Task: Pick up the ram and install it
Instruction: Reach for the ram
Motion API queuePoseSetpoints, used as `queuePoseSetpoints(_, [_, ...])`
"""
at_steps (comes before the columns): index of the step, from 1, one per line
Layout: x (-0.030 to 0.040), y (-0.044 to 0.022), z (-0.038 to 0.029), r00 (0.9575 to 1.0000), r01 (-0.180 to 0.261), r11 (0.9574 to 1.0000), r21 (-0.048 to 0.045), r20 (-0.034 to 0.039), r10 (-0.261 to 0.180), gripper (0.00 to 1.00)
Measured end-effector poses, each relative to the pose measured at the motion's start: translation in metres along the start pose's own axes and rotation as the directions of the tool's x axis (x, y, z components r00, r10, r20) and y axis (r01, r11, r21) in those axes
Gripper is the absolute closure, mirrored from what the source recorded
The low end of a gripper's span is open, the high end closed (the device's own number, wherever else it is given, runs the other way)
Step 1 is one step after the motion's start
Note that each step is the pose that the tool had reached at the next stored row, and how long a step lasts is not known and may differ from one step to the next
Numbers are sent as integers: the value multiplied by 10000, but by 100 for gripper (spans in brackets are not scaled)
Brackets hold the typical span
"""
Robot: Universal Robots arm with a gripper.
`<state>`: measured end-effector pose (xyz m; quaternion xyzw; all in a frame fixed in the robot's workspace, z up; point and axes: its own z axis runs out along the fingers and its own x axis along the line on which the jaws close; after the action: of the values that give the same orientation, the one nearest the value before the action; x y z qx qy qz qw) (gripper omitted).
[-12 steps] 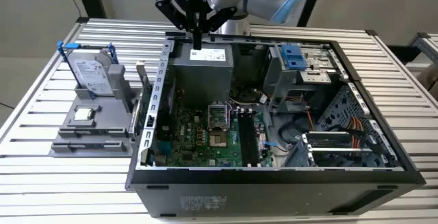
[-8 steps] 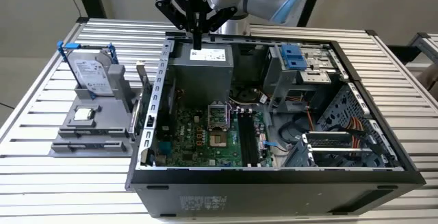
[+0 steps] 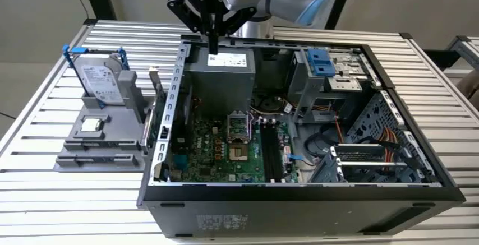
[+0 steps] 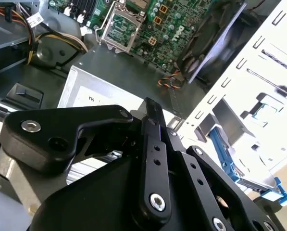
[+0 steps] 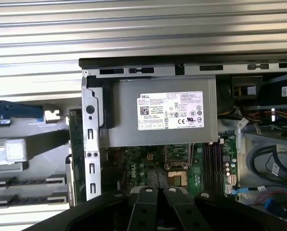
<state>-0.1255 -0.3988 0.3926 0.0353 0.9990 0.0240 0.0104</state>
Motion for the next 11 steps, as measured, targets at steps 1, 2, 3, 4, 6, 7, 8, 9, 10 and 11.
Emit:
queuePoseSetpoints(1, [7, 0, 0, 10000, 1, 10000, 0, 0, -1, 100])
queuePoseSetpoints(2, [14, -1, 0, 10000, 2, 10000, 0, 0, -2, 100])
queuePoseSetpoints(3, [20, -1, 0, 10000, 4, 10000, -1, 0, -4, 100])
queuePoseSetpoints(4, [27, -2, -1, 10000, 4, 10000, 0, 0, -4, 100])
queuePoseSetpoints(6, [42, -3, -1, 10000, 4, 10000, 0, 0, -4, 100])
queuePoseSetpoints(7, [49, -4, -1, 10000, 4, 10000, -1, 0, -4, 100])
queuePoseSetpoints(8, [55, -4, -1, 10000, 4, 10000, -1, 0, -4, 100])
queuePoseSetpoints(9, [59, -4, -1, 10000, 4, 10000, 0, -2, -4, 100])
queuePoseSetpoints(10, [63, -4, -2, 10000, 4, 10000, 0, -3, -4, 100])
queuePoseSetpoints(11, [70, -5, -2, 10000, 3, 10000, 0, -4, -3, 100])
